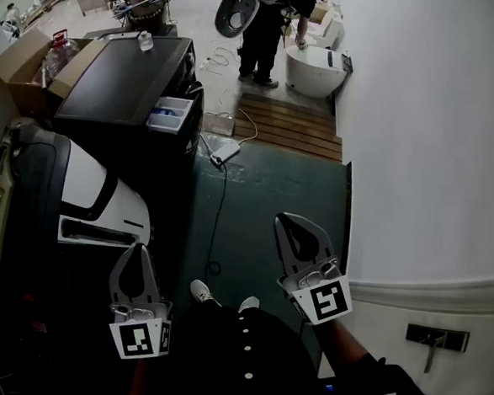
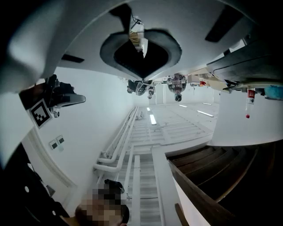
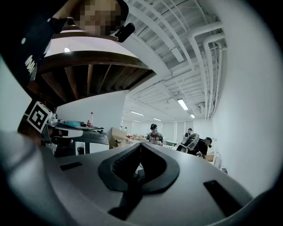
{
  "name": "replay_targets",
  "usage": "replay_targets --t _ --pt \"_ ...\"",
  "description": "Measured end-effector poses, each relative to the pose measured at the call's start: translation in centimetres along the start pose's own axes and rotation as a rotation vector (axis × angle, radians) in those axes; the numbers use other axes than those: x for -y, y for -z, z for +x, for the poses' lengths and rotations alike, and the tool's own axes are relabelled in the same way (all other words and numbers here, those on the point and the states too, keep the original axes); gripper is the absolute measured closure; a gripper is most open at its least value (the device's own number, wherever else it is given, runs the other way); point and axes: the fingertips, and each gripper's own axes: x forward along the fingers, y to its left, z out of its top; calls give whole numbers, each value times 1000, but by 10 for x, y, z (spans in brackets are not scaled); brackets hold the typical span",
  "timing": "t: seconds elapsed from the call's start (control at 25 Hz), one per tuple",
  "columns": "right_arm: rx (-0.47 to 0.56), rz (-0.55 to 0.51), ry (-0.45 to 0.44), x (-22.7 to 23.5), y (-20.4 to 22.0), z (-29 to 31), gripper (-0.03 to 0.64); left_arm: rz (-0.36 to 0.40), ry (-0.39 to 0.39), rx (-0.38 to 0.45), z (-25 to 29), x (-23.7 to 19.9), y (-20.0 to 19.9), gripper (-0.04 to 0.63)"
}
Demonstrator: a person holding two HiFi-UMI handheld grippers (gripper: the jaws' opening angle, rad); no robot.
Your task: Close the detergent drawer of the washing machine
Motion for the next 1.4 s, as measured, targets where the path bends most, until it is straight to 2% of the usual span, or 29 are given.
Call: replay_targets --t 0.16,0.36,0.6,0.72,0.76,0.84,0.92,1.28,1.4 --pt "-25 -29 -14 2 11 -4 588 -2 -5 1 -1 -1 0 589" --pt "7 34 -9 3 7 -6 588 -10 -9 3 -1 -2 2 589" --pt "-10 36 -27 0 12 0 586 -20 -7 14 2 -9 1 589" --pt "16 48 -26 -5 6 9 584 -21 4 13 6 -13 3 589" --pt "26 62 -22 -7 3 14 573 -21 7 15 7 -16 3 589" --pt "19 78 -15 -9 2 23 431 -21 14 20 11 -22 3 589" --pt "-10 68 -4 -12 7 31 430 -21 19 24 15 -31 3 589" --pt "-3 46 59 -25 15 60 439 -24 64 34 23 -67 14 589" --pt "-12 37 54 -25 19 67 443 -29 75 28 29 -74 19 589"
